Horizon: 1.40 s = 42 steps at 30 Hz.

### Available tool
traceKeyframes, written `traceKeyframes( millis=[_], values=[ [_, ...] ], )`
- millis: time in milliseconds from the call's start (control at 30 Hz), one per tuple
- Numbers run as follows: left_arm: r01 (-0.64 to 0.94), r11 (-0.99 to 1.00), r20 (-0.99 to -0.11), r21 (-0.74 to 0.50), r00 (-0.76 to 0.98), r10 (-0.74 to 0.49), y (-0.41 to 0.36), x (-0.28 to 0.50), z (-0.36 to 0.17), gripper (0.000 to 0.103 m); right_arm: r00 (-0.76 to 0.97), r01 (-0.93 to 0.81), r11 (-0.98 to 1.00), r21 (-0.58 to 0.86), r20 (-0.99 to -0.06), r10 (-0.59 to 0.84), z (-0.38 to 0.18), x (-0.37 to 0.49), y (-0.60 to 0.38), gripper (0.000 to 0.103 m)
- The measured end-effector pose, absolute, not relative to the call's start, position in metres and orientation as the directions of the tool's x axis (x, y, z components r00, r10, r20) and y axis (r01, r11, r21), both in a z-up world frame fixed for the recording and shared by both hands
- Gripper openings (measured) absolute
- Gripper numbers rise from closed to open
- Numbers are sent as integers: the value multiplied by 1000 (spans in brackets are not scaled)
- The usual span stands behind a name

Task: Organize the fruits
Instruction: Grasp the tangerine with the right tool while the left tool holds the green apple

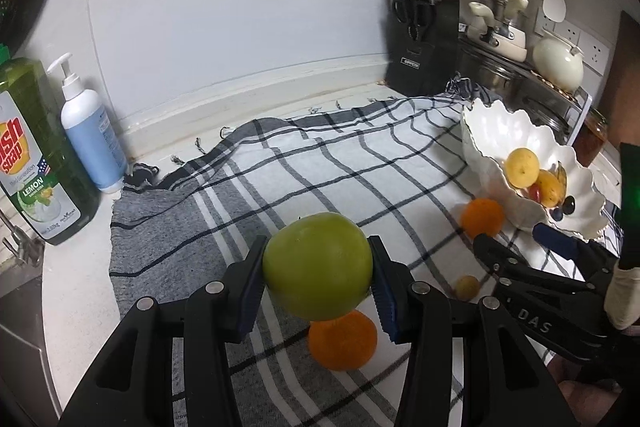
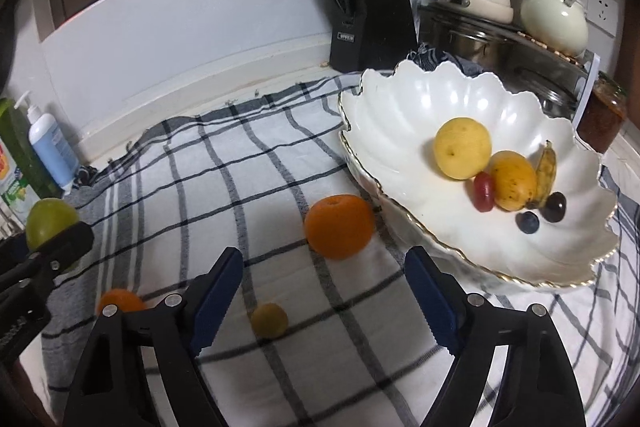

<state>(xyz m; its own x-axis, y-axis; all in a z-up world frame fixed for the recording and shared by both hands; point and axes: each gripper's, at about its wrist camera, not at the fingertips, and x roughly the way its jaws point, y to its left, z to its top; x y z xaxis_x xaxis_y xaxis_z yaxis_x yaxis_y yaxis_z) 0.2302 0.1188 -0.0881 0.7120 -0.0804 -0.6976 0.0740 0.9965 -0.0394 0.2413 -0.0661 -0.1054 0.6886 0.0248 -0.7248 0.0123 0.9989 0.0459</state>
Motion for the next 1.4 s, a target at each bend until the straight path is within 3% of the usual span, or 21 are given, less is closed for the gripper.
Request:
traceKeyframes(
  millis=[767, 933, 1400],
  values=[
    [37, 998, -721, -47, 690, -59, 131, 255, -100, 47, 648, 109, 993, 46, -760, -36, -130, 287, -60, 67],
    [35, 999, -723, -40, 689, -53, 131, 255, -101, 47, 652, 133, 991, 22, -755, -71, -132, 288, -63, 48],
    [33, 998, -714, -44, 698, -55, 129, 245, -92, 47, 675, 81, 995, 64, -738, -8, -118, 271, -62, 46]
  ],
)
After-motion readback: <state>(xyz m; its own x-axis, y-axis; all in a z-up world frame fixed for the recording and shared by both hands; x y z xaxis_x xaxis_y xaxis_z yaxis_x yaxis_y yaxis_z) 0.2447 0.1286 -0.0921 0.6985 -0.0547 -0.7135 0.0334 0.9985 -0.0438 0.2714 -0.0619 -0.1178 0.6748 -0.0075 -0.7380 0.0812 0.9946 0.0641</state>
